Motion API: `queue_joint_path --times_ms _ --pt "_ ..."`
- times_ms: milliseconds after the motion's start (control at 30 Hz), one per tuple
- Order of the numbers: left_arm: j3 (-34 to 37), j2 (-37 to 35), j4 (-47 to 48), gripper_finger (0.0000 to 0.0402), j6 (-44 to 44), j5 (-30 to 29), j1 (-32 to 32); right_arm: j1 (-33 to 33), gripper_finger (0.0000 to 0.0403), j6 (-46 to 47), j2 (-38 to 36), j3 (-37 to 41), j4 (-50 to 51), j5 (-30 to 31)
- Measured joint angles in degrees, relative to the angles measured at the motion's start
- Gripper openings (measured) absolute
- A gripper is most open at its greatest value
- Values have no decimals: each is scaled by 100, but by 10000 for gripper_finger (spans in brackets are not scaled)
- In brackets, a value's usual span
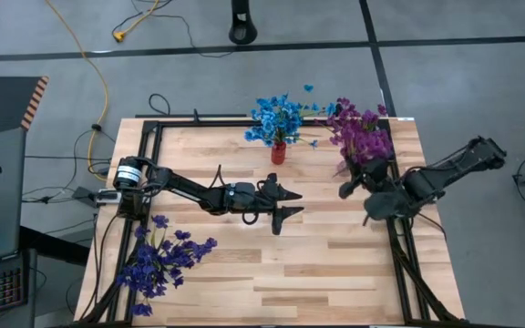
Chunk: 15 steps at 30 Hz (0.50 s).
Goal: Sort flowers into vase by color
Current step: Put the violet flowers into the violet vase
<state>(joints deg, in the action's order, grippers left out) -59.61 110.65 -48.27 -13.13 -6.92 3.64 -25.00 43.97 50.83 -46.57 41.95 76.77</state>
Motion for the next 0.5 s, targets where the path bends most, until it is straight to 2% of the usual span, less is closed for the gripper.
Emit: queue_joint_path --times_ms 267,500 --pt "0 0 -2 174 -4 0 0 698 38 -154 59 0 -17 -13" --pt "0 0 -2 174 -15 0 0 906 39 -979 -112 0 -181 -392"
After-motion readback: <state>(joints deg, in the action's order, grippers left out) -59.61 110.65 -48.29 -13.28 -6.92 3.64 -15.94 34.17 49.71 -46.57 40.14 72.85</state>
